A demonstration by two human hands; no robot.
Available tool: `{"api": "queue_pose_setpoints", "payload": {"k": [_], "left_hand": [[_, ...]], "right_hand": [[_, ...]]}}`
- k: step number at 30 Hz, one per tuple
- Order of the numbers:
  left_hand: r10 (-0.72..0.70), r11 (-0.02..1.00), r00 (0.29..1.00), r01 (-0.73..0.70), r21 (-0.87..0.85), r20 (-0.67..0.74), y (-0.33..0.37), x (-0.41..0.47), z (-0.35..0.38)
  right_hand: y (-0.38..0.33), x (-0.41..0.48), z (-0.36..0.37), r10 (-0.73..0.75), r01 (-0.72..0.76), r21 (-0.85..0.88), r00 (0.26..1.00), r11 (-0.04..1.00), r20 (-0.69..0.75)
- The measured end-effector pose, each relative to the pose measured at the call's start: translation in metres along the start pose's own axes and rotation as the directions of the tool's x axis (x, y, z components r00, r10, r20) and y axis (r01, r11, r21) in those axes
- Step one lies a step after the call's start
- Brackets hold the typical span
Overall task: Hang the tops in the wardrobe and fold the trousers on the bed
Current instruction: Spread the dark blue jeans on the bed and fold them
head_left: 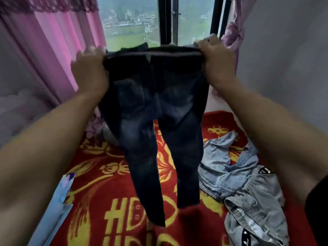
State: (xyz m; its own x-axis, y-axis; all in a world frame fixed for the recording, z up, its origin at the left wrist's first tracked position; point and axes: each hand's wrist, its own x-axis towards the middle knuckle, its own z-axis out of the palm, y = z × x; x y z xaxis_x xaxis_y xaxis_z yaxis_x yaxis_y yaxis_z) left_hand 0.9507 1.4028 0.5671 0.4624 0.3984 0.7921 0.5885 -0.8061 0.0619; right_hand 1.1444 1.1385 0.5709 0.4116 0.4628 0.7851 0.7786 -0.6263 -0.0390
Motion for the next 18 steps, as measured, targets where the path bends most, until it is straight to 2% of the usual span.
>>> {"api": "queue_pose_setpoints", "payload": {"k": [2, 4, 10, 15, 17, 18], "left_hand": [[-0.045, 0.998, 0.997, 0.043, -0.036, -0.055, 0.009, 0.013, -0.012], [-0.041, 0.997, 0.996, 0.036, -0.063, -0.084, 0.012, 0.012, -0.022], [0.171, 0.983, 0.985, -0.172, -0.069, -0.018, -0.002, -0.061, -0.017], [0.234, 0.969, 0.957, -0.216, -0.116, 0.172, -0.018, -0.209, 0.019], [0.234, 0.971, 0.913, -0.202, -0.130, 0.333, -0.026, -0.276, 0.034], [0.219, 0.976, 0.852, -0.185, -0.119, 0.476, -0.028, -0.308, 0.040]], "right_hand": [[0.002, 0.012, -0.008, 0.019, -0.019, 0.001, 0.999, 1.000, -0.051], [0.004, 0.011, -0.014, 0.021, -0.022, -0.018, 0.999, 1.000, -0.035], [0.003, -0.060, -0.012, 0.007, -0.009, 0.026, 0.995, 1.000, 0.097], [-0.009, -0.201, 0.026, 0.028, -0.043, 0.026, 0.913, 0.999, 0.407], [-0.015, -0.261, 0.044, 0.033, -0.027, -0.019, 0.827, 0.999, 0.561], [-0.018, -0.289, 0.051, 0.035, -0.015, -0.037, 0.763, 0.999, 0.646]]}}
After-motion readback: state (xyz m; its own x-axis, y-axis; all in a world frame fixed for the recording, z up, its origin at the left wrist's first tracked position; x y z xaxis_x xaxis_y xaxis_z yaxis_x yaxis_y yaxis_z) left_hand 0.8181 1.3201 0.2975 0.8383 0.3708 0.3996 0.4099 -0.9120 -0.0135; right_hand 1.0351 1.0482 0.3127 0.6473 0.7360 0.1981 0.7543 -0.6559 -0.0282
